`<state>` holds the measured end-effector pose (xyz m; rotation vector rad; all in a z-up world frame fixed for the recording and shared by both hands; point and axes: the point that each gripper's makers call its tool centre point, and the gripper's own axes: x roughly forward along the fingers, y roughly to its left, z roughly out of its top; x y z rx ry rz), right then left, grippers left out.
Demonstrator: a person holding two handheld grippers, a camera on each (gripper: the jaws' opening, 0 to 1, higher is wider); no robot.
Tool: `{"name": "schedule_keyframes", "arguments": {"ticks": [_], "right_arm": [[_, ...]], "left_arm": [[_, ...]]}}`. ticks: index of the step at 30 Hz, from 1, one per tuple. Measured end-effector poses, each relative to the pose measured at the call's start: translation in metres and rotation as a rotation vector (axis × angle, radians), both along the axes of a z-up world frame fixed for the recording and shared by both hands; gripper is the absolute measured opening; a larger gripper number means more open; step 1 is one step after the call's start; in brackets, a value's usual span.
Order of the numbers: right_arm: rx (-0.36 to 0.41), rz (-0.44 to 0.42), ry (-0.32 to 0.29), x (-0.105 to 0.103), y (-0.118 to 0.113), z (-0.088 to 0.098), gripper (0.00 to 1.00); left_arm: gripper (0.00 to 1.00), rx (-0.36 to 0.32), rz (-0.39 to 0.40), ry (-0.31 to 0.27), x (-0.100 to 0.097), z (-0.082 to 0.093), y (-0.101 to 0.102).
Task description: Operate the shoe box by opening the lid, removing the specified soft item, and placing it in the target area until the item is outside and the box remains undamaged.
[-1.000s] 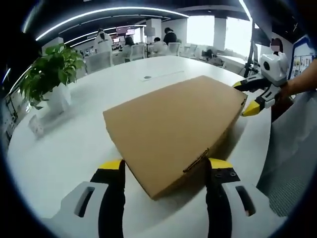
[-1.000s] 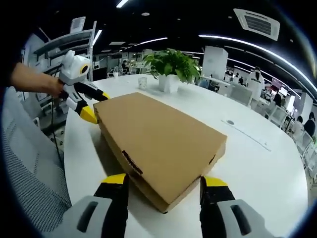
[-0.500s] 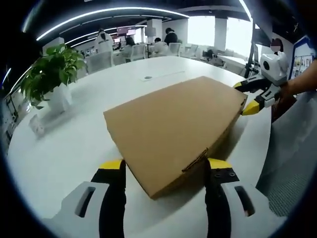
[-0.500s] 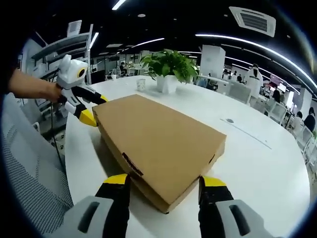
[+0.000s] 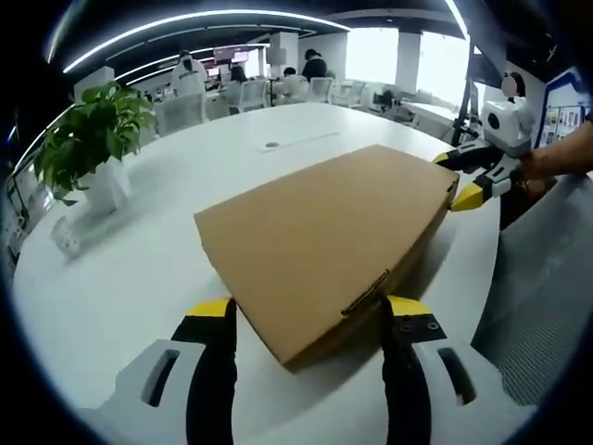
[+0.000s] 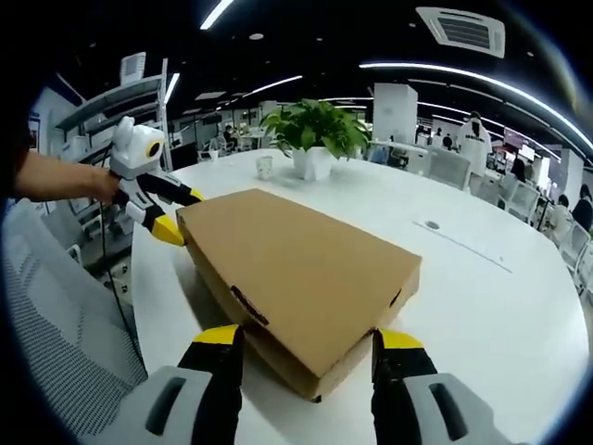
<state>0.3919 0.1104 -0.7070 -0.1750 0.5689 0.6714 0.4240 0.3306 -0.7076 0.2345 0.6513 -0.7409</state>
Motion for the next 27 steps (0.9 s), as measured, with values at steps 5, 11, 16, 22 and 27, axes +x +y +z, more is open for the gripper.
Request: {"name": "schedule_keyframes", "arguments": {"ticks": [5,11,16,22,27], "right_arm": [[0.007,0.002,0.002,0.000,0.001,0.004,0.53],[0.026,-0.001,0.005,0.000,0.000,0.012,0.53],[0.040,-0.004,0.002,0.000,0.001,0.017,0.54],[0.053,0.000,-0.003,0.000,0.001,0.025,0.55],[0.051,0.007,-0.019,0.001,0.001,0.030,0.54]], "left_arm": [[0.63,0.001,-0.006,0.001,0.000,0.004,0.000],[0.63,-0.001,-0.013,-0.003,0.000,0.010,0.001],[0.63,0.005,-0.023,-0.007,-0.001,0.014,0.000],[0.63,0.012,-0.032,-0.018,-0.001,0.021,0.000],[0.63,0.011,-0.032,-0.031,0.001,0.027,0.000]]}}
